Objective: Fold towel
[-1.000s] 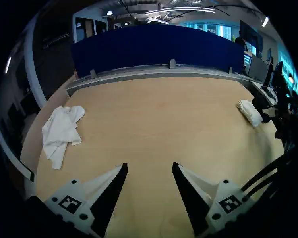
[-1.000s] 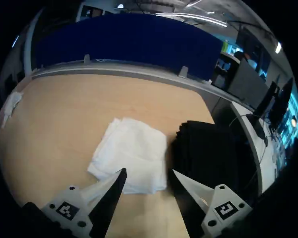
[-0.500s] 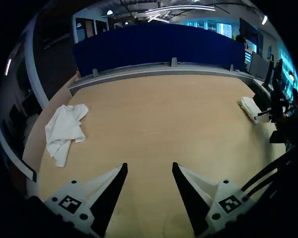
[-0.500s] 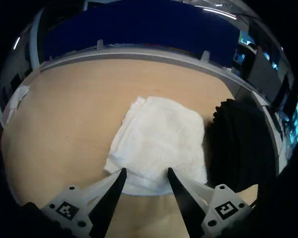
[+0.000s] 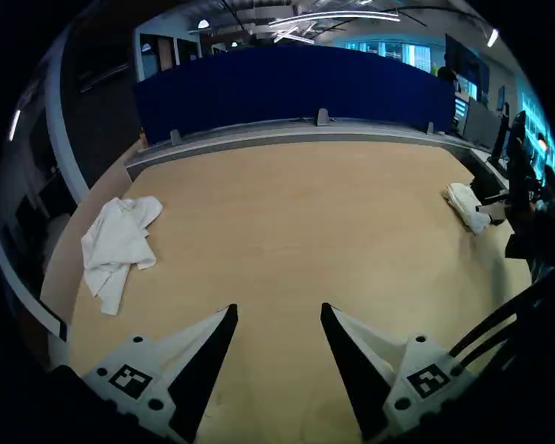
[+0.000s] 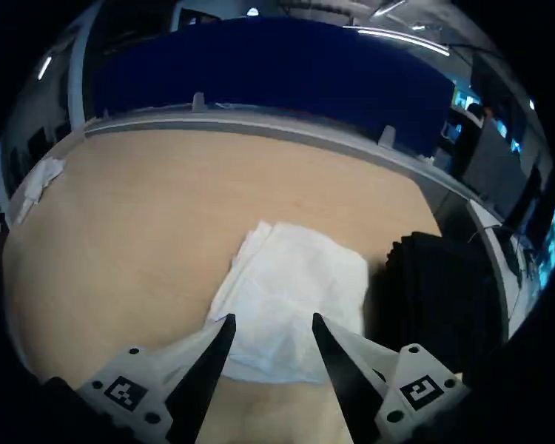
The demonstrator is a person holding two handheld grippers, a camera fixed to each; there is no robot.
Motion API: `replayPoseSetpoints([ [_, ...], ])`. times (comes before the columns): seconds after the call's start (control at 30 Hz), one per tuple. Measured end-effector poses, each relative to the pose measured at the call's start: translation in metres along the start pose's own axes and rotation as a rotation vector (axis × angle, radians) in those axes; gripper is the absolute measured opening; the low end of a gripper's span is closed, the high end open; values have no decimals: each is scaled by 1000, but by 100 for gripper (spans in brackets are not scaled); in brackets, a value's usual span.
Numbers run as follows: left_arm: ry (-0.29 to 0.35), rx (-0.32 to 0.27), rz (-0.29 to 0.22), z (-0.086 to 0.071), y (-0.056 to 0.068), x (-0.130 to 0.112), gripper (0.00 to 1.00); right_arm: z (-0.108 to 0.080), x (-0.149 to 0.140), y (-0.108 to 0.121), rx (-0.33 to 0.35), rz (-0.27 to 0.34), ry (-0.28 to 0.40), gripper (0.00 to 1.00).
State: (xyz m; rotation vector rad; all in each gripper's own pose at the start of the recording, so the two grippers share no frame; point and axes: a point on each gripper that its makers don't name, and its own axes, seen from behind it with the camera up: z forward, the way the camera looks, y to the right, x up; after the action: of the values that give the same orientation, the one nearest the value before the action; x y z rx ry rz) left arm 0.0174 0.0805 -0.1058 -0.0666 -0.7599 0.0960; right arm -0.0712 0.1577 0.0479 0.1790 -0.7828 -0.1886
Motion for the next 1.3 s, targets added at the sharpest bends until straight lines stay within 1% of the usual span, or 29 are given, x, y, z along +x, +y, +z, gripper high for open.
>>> replayPoseSetpoints([
  [0.1, -2, 3, 1, 0, -1, -1, 83, 7, 21, 8, -4, 6, 22, 80],
  [0.2, -5, 7, 2, 1, -2, -1, 83, 18, 38, 16, -8, 26, 34, 80],
  [0.27, -8, 11, 1, 0, -4, -2, 83, 28, 46, 21, -7, 45, 32, 80],
  [0.37, -10, 17, -1, 0, -6, -2, 83, 43, 50, 27, -8, 71, 17, 80],
  [0.5, -13, 25, -3, 0, -10, -4, 83, 60, 43, 30, -7, 90, -20, 80],
  [0.67, -16, 36, -6, 0, -13, -8, 83, 75, 28, 28, -1, 94, -79, 80],
  [0.77, -17, 35, -8, 1, -12, -9, 83, 82, 21, 26, -4, 95, -100, 80],
  [0.87, -17, 31, -7, 2, -10, -8, 83, 83, 22, 26, -4, 105, -100, 80],
  [0.97, -15, 23, -7, 4, -9, -5, 83, 74, 33, 27, -4, 113, -73, 80],
  [1.07, -7, 16, -9, 5, -9, -1, 83, 52, 54, 27, -12, 124, 5, 84],
  [1.17, 4, 9, -13, 7, -11, 3, 83, 18, 73, 25, -19, 139, 93, 86],
  [1.3, 22, -2, -15, 10, -13, 9, 83, -31, 89, 21, -44, 171, 189, 86],
])
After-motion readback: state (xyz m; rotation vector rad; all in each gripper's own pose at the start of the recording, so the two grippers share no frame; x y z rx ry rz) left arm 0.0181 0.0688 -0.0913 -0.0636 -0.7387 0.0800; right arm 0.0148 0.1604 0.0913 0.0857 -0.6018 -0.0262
